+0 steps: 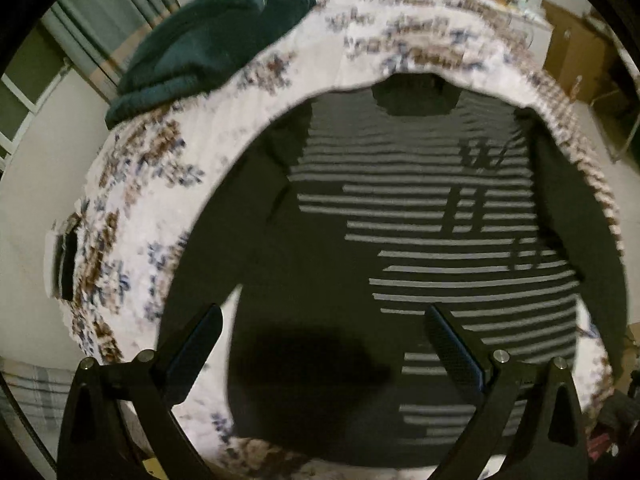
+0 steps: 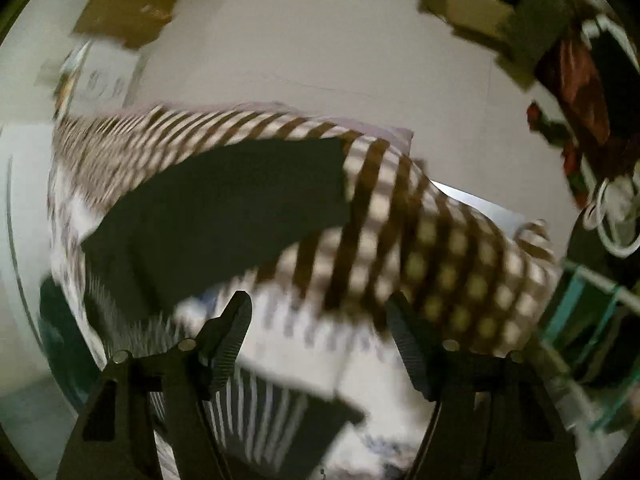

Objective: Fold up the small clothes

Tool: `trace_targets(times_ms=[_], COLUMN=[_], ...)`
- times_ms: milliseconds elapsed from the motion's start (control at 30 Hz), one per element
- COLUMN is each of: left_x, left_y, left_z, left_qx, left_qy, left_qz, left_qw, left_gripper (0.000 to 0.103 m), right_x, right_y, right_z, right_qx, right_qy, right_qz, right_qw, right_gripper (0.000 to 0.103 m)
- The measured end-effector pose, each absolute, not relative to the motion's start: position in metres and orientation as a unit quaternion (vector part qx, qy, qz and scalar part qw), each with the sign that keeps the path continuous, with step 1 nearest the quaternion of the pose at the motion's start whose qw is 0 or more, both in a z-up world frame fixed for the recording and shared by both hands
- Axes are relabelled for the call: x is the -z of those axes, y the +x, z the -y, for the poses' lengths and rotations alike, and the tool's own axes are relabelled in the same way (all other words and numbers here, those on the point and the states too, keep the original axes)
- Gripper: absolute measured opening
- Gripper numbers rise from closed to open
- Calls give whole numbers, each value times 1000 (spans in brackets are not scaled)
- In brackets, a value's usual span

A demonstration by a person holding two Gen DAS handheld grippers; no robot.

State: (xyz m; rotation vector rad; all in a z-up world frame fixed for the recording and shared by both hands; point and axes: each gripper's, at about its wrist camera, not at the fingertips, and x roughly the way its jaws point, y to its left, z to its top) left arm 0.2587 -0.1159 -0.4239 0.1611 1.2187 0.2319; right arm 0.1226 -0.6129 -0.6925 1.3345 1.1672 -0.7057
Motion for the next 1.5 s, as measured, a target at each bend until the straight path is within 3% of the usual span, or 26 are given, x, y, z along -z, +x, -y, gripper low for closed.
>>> trace_targets(times_ms=[133,200,300,367,433,533,667,767,1000,1033,1100,1300,1500], left_x=[468,487,511,523,532,536,532,531,542,542,543,536,525], left_y=[279,287,297,302,306,311,313,315,319,318,318,323,328], left_z=[123,127,131,133,132,128,121,115,102,101,99,82,36], left_qx=[-118,-118,-112,-109,-110,-108,-101,-98,-101,-102,-104,-113,-157], left_qy=[67,61,52,45,39,27,23,27,25,24,25,17,9], left_qz=[-584,-588,-594,-599,-603,-606,-602,-597,-605,-604,-603,-592,-571], left_qw=[800,798,795,792,789,787,792,796,790,790,791,798,806], left_gripper=[103,103,103,103,103,103,103,103,103,103,103,103,103], right_x=[749,755,751,745,740,731,711,698,729,726,715,626,511], right_y=[136,141,145,142,139,138,130,110,129,133,140,188,337], right_z=[626,630,626,620,615,612,612,615,623,623,624,611,491], right_qx=[313,320,345,366,385,395,382,355,360,367,382,353,190], right_qy=[607,625,622,614,595,572,571,610,654,646,625,542,375], right_qz=[-475,-448,-414,-402,-406,-409,-399,-346,-330,-329,-331,-332,-387], right_qw=[555,552,568,573,578,592,608,618,577,583,595,687,821], right_gripper=[72,80,80,70,49,33,32,32,33,28,5,5,5])
